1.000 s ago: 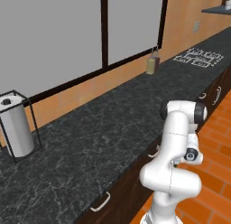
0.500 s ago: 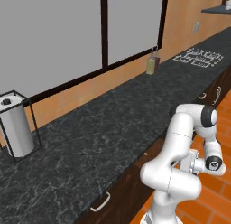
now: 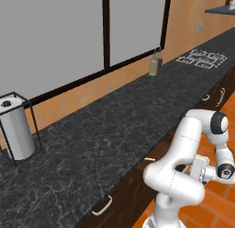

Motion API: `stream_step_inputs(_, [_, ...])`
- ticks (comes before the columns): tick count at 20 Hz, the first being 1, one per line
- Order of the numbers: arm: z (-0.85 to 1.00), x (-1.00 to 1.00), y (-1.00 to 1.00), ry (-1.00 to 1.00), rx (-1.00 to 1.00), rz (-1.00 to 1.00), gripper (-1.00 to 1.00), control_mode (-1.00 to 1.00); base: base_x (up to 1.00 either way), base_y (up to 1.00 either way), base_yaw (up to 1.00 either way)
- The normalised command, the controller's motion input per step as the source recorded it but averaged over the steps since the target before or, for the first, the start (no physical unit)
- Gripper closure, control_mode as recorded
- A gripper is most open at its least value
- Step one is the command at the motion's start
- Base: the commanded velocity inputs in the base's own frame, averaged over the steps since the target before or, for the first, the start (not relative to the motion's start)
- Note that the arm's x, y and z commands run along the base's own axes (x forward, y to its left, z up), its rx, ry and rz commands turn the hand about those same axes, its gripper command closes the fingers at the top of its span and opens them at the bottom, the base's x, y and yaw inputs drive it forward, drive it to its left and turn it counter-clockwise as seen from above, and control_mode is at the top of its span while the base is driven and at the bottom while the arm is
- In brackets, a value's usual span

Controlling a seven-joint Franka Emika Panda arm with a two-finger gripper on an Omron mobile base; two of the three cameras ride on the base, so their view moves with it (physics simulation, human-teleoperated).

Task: Take a straw from the drawer in front and place it inside the glass cup on the dining counter.

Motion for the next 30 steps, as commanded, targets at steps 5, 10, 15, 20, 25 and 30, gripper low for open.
stream_step_inputs(5, [0.77,-0.40,-0.14,-0.02,-0.05,0.00,-1.00,-1.00,0.00,0.00,0.00])
stream_step_inputs(10, [0.96,-0.30,-0.04,0.00,-0.09,-0.01,-1.00,-1.00,0.00,0.00,0.00])
stream_step_inputs(15, [0.96,-0.01,0.28,-0.01,-0.34,0.04,-1.00,-1.00,0.00,0.00,0.00])
stream_step_inputs(20, [0.83,0.02,0.41,0.00,-0.41,0.14,-1.00,-1.00,0.00,0.00,0.00])
stream_step_inputs(25, [0.27,0.19,0.51,0.00,-0.41,0.13,-1.00,-1.00,0.00,0.00,0.00])
stream_step_inputs(30, [0.00,0.52,0.45,0.12,-0.35,0.17,-1.00,-1.00,0.00,0.00,0.00])
